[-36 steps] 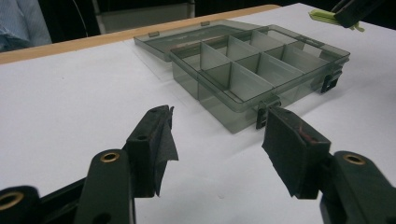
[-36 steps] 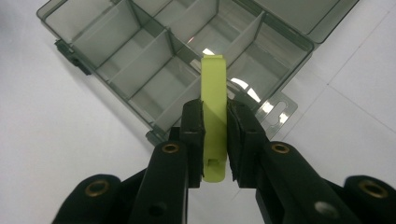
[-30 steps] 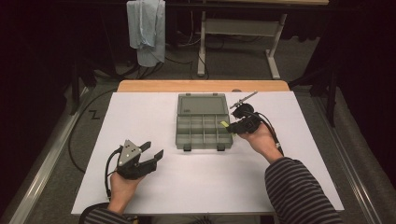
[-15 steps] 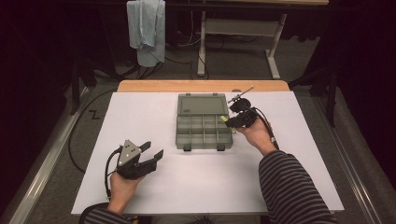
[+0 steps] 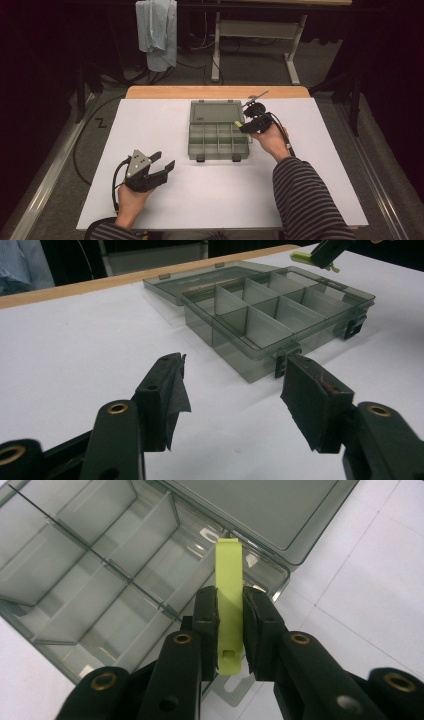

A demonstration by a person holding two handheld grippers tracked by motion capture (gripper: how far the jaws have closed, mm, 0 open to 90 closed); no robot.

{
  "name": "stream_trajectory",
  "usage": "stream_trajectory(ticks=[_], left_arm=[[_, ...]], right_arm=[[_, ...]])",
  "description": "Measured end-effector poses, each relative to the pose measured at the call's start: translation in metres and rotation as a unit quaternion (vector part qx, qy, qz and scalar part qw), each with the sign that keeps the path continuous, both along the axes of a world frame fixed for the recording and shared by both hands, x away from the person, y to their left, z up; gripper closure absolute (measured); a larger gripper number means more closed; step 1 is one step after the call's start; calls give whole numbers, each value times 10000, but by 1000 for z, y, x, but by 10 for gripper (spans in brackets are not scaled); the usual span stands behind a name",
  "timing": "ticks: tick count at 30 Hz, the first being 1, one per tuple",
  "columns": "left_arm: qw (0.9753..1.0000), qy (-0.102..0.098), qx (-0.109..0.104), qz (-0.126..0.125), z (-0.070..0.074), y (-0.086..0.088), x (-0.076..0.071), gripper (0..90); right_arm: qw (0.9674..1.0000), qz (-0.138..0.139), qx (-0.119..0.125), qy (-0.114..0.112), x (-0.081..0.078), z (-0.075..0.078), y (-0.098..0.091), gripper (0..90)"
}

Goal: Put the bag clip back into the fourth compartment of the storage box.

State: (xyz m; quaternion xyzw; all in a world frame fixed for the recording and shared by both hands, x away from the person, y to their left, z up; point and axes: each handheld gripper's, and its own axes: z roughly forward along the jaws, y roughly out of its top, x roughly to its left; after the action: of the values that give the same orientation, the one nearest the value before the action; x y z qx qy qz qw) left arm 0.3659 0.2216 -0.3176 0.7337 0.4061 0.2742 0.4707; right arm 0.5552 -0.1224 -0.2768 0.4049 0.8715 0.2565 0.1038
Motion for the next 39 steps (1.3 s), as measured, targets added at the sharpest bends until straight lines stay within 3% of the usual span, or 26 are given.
stream_trajectory(ticks=[34,39], left_arm=[[10000,1,3,-11,0,1,0,416],[10000,-12,-3,-10,0,1,0,416]], right_arm=[[9999,-7,-125,98,11,-11,13,789],[9997,-19,-244,97,12,-14,15,758]])
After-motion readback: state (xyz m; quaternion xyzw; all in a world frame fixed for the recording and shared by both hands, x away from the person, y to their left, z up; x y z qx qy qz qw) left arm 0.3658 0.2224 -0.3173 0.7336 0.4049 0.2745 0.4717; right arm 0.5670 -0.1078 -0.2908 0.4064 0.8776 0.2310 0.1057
